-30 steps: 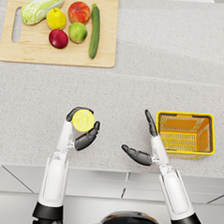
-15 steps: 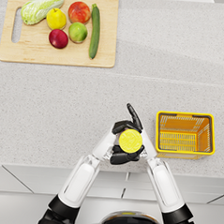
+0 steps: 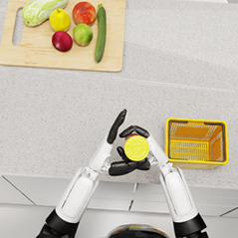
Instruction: Pick up the red potato chip and place it into the yellow basket
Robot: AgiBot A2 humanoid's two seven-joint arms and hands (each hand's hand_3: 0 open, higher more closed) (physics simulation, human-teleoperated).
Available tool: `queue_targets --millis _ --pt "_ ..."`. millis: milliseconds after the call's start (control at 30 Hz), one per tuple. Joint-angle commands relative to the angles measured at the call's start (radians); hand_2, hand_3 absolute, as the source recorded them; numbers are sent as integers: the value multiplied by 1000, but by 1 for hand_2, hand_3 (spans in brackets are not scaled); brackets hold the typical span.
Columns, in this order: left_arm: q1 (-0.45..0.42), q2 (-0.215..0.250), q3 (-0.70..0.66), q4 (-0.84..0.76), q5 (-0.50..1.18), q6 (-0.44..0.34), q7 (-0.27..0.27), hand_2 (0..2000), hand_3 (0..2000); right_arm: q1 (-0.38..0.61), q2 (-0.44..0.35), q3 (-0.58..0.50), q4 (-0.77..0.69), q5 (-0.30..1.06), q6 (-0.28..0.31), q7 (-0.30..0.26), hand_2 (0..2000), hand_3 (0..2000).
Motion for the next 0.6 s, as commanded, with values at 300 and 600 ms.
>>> queue_targets --millis 300,600 --pt "-8 -1 -490 21 -2 23 2 0 0 34 -10 -530 75 -2 56 5 2000 2000" --pt "-6 0 -465 156 -2 24 2 0 0 -88 -31 -573 -46 -2 26 -233 2000 2000"
